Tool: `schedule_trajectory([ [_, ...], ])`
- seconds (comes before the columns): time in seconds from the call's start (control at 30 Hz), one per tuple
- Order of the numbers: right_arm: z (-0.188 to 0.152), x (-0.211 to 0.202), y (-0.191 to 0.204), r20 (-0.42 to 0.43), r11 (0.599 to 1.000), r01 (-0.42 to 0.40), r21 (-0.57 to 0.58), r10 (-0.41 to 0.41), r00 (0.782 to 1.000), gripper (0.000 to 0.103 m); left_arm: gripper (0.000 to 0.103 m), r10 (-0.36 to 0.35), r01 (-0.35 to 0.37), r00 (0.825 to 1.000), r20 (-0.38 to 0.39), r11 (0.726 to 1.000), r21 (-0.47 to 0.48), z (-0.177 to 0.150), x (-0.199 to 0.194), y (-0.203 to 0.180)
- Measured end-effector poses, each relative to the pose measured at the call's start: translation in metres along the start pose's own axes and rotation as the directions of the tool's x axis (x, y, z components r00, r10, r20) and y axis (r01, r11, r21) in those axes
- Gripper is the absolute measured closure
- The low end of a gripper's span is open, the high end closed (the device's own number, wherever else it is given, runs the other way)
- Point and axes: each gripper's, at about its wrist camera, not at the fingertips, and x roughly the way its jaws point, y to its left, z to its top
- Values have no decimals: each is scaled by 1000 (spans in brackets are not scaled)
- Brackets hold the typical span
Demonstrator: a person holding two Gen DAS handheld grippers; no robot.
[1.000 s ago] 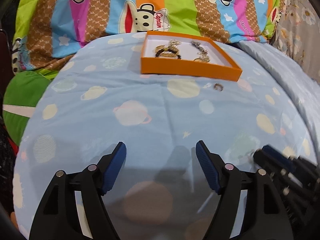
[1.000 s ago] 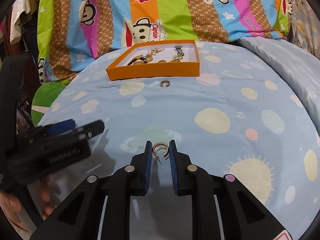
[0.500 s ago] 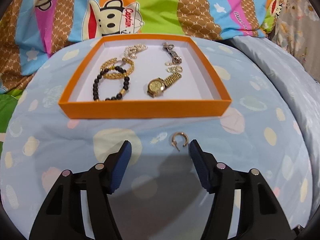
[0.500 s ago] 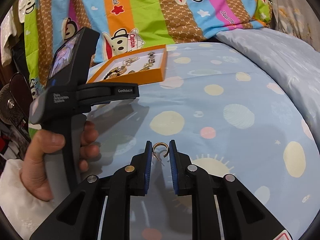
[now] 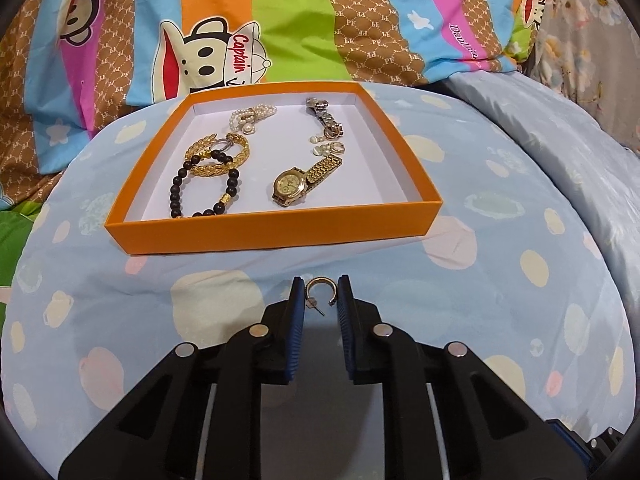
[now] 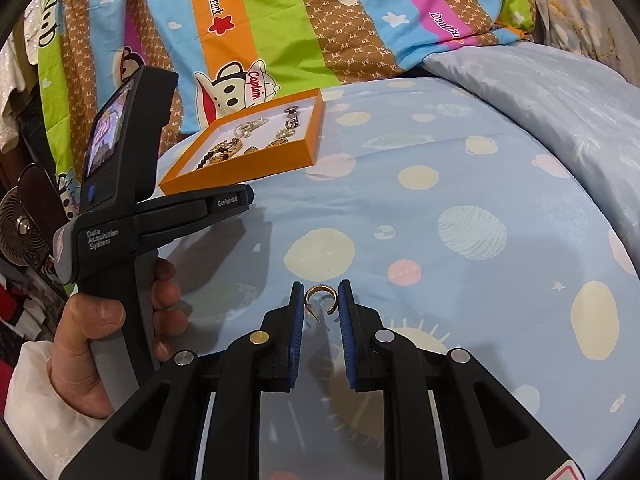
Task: Organize jewelry
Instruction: 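Carry the gold hoop earring into the orange box and open the right tool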
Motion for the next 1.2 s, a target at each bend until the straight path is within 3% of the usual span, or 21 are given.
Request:
schedule_trajectory([
  [0.33,12,-10,21,33,999,-22,-45,24,999,87,87,-52,53,997,50,998,-36,-10,-45,24],
  [0.67,53,-16,51,98,991,-66,-115,78,992,87,87,-34,48,990,135,994,-102,9,-94,62],
  [0.93,105,-3,66,148,985,-85,-152,108,983,87,87,9,11,984,179,994,-111,40,-92,70],
  [1.2,154,30,60,144,985,-129,-116,145,979,87,87,49,-28,977,206,994,-105,81,-74,75],
])
